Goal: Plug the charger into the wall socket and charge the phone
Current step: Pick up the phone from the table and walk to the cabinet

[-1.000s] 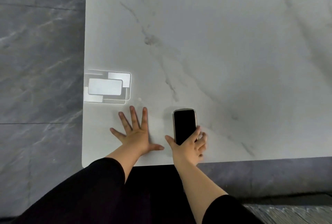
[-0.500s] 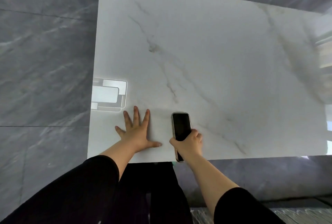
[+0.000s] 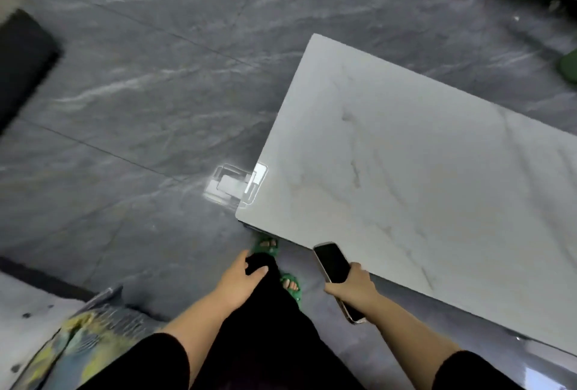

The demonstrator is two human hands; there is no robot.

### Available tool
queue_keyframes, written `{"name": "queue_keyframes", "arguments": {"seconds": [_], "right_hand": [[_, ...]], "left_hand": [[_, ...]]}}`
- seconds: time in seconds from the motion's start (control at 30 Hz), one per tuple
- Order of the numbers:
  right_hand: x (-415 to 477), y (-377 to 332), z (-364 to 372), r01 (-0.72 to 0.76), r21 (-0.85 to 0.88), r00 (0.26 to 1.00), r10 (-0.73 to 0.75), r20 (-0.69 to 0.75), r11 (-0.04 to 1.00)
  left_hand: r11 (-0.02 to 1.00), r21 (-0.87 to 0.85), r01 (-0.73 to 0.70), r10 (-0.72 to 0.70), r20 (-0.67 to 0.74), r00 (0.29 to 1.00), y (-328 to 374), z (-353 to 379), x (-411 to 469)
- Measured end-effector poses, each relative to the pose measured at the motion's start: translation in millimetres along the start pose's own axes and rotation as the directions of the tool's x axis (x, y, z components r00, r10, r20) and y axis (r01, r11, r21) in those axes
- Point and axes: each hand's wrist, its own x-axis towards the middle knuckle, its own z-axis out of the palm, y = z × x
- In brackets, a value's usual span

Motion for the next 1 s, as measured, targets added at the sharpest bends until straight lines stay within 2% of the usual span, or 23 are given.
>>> {"name": "queue_keyframes", "arguments": {"seconds": [0.1,0.37,0.57,0.73,1.0], "right_hand": [[-20,-24,29,0.077,0.012,0.987,-0.078,0.139,0.997],[-41,-189,121,0.256,-0.002,0.947,-0.251,0.202,0.967],[-35,-309,171,0.248,-0.003,0.946,-0.241,0.215,0.969],[-23,-350,165,0.153,0.048,0.962,-0.16,0.223,0.987],[32,-381,88,-0.028,0.256,0.995,0.003,0.097,0.966]], "left_hand": [[0.994,-0.061,0.092,-0.098,-0.101,0.99,-45,-32,-36],[0.944,-0.308,0.116,-0.212,-0.3,0.93,-141,-183,-72],[0.977,-0.179,0.12,-0.174,-0.321,0.931,-177,-327,-54],[0.972,-0.22,0.077,-0.15,-0.34,0.928,-127,-402,-22],[0.962,-0.262,-0.073,-0.006,-0.29,0.957,41,-462,73]]}}
